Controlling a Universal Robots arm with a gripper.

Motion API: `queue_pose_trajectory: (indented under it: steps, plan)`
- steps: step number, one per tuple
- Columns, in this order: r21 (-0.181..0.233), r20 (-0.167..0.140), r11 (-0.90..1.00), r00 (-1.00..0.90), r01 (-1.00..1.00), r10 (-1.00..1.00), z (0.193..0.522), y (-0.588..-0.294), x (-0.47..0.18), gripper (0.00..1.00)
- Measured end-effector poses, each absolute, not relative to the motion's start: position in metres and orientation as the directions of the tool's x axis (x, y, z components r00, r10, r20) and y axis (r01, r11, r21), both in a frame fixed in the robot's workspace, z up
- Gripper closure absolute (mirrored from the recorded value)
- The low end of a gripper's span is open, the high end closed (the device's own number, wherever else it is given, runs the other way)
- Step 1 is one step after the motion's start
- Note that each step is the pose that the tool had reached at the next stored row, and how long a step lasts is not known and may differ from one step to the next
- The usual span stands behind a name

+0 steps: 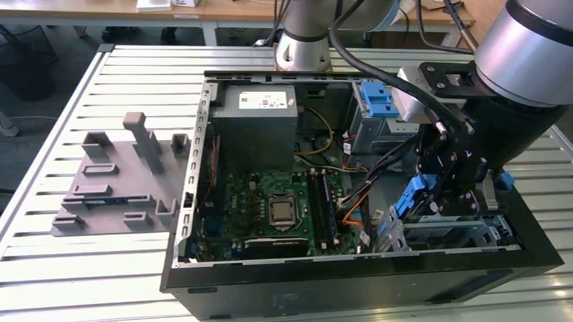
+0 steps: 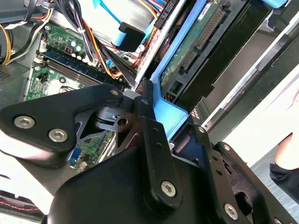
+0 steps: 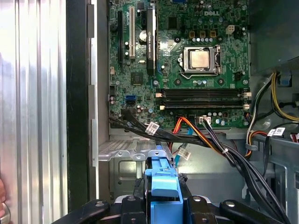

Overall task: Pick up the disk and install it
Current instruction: 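Insert the disk into the insertion slot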

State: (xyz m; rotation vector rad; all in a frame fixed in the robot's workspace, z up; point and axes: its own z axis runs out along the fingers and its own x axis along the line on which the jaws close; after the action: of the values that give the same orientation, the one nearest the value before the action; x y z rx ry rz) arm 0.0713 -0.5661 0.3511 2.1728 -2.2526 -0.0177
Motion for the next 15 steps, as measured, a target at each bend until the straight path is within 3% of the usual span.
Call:
queue_pose_trajectory:
  steps: [15]
  plan:
    - [0.016,0.001,0.036,-0.036,-0.999,-0.999,0.3457,-0.5661,0.0713,0.64]
